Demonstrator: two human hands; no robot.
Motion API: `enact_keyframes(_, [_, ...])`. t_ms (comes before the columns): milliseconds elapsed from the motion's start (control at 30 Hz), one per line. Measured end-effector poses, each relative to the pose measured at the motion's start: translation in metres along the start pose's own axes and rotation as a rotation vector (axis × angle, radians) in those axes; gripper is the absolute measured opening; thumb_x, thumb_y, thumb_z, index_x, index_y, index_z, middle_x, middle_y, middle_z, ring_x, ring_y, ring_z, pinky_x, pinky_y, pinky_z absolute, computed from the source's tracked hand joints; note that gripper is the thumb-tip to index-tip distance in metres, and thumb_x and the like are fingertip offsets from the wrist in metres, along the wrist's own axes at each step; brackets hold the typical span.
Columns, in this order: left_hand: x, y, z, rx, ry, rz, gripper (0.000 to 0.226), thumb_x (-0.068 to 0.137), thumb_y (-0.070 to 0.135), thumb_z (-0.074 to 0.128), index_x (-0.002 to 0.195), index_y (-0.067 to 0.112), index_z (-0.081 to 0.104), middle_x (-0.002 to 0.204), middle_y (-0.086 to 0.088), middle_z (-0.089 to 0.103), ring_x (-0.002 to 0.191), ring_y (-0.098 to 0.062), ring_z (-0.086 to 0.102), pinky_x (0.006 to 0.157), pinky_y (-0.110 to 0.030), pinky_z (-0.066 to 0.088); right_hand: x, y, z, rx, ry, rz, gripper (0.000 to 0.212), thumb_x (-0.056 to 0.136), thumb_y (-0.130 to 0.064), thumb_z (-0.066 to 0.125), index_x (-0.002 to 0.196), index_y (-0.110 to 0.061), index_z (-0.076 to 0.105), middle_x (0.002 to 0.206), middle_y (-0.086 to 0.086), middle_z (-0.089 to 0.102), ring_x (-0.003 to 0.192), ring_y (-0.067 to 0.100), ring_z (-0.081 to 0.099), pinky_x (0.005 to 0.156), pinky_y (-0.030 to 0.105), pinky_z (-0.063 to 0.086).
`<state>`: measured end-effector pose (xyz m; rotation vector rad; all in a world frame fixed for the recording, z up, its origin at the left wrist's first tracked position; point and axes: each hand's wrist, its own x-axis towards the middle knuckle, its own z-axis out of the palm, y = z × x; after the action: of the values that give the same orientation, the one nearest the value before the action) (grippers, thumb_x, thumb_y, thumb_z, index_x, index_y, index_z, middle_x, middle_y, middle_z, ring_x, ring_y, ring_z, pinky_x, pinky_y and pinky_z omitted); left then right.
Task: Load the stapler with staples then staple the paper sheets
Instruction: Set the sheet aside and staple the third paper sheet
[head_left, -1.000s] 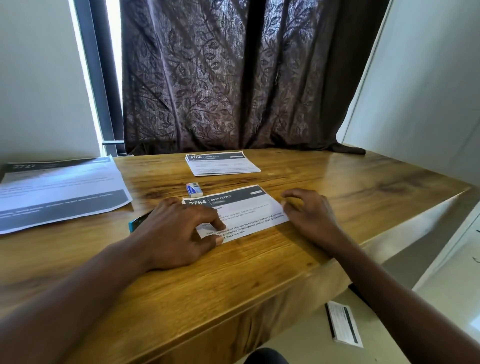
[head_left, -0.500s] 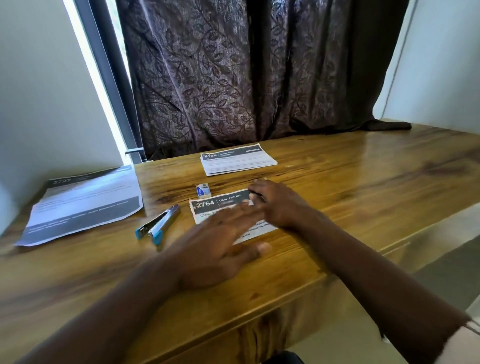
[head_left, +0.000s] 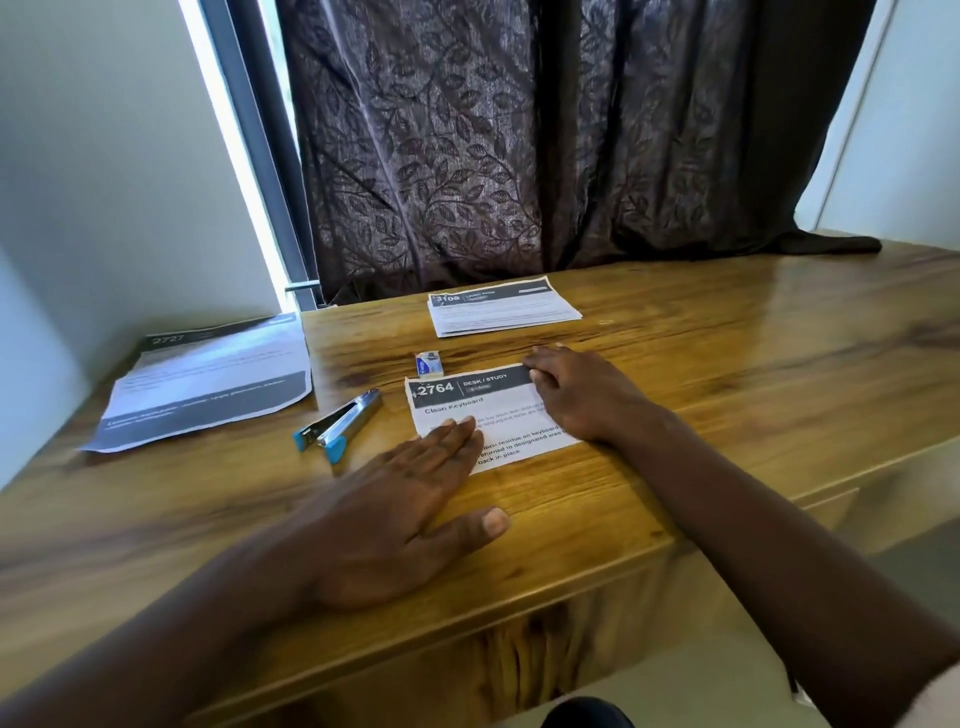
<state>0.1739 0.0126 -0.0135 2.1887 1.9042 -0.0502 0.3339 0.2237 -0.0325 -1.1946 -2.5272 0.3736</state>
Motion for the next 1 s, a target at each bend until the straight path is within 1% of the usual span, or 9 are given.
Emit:
enact_keyframes(67, [0.002,0.005,-0.002,-0.038,0.054,-0.03,0.111,0.066,0.098,-0.007,0.16,0.04,-0.005,0.167,0.022,-0.009,0.151,0.006,-0.008,0.122,-0.021,-0.002,0.0,-0.001,0.001,-0.011,0.004,-0.002,0.045,0.108,-0.035,0.037,0.151,-0.025,0.045,0.163,-0.006,0.033,0.153,0.016,0.022,0.122,0.035,0.021])
enact_keyframes(133, [0.017,0.007,-0.007,-0.041,0.116,-0.041,0.104,0.076,0.092,0.0,0.162,0.034,0.002,0.169,0.017,-0.002,0.152,0.003,-0.004,0.123,-0.023,-0.004,0.0,-0.002,0.001,-0.02,0.011,0.001,0.045,0.107,-0.034,0.038,0.151,-0.025,0.044,0.163,-0.007,0.033,0.153,0.016,0.023,0.121,0.036,0.023])
enact_keyframes(267, [0.05,-0.005,-0.012,0.043,0.135,-0.089,0.088,0.089,0.076,0.012,0.162,0.029,-0.002,0.171,0.007,-0.005,0.156,-0.008,-0.007,0.128,-0.036,0.0,0.001,-0.001,0.002,-0.025,0.009,0.013,0.045,0.107,-0.036,0.037,0.151,-0.027,0.043,0.163,-0.008,0.033,0.153,0.015,0.022,0.122,0.037,0.023])
enact_keyframes(500, [0.055,-0.018,-0.007,0.075,0.106,-0.206,0.102,0.08,0.09,0.014,0.161,0.034,-0.006,0.17,0.001,-0.012,0.157,-0.018,-0.009,0.128,-0.044,-0.002,0.001,0.0,0.001,-0.028,0.016,0.007,0.046,0.107,-0.035,0.037,0.152,-0.027,0.042,0.163,-0.011,0.033,0.153,0.013,0.022,0.121,0.035,0.022])
enact_keyframes(667, [0.056,-0.021,-0.005,0.041,0.124,-0.244,0.102,0.077,0.095,0.017,0.16,0.04,-0.006,0.17,-0.003,-0.011,0.158,-0.023,-0.01,0.127,-0.046,-0.001,0.0,-0.002,0.002,-0.01,0.043,0.002,0.045,0.106,-0.034,0.039,0.149,-0.028,0.047,0.159,-0.01,0.04,0.147,0.013,0.034,0.12,0.035,0.029])
enact_keyframes(733, [0.057,-0.021,-0.004,0.044,0.12,-0.233,0.102,0.077,0.095,0.017,0.16,0.04,-0.006,0.17,-0.005,-0.01,0.158,-0.024,-0.008,0.127,-0.049,-0.001,-0.001,-0.004,0.001,-0.084,0.04,-0.008,0.045,0.105,-0.032,0.039,0.149,-0.026,0.048,0.158,-0.006,0.043,0.144,0.015,0.039,0.119,0.037,0.032])
enact_keyframes(833, [0.057,-0.023,-0.004,0.051,0.118,-0.217,0.101,0.078,0.094,0.016,0.16,0.039,-0.005,0.17,-0.007,-0.009,0.158,-0.026,-0.008,0.127,-0.052,0.0,0.005,-0.016,-0.003,-0.246,0.04,-0.06,0.049,0.103,-0.027,0.044,0.152,-0.02,0.04,0.152,0.002,0.05,0.137,0.021,0.045,0.115,0.039,0.035])
enact_keyframes(900, [0.058,-0.023,-0.004,0.06,0.129,-0.209,0.1,0.079,0.093,0.017,0.161,0.039,-0.003,0.171,-0.007,-0.008,0.158,-0.026,-0.007,0.126,-0.053,0.001,0.014,-0.03,-0.005,-0.188,0.029,-0.085,0.058,0.101,-0.029,0.05,0.156,-0.021,0.032,0.149,0.005,0.05,0.135,0.023,0.045,0.114,0.042,0.036])
enact_keyframes(1000, [0.058,-0.025,-0.004,0.064,0.178,-0.201,0.099,0.079,0.094,0.018,0.161,0.039,0.001,0.171,-0.008,-0.003,0.158,-0.027,-0.002,0.126,-0.053,0.004,0.036,-0.051,0.003,-0.126,0.007,-0.102,0.05,0.1,-0.034,0.054,0.147,-0.021,0.045,0.138,0.003,0.055,0.126,0.022,0.049,0.106,0.043,0.043])
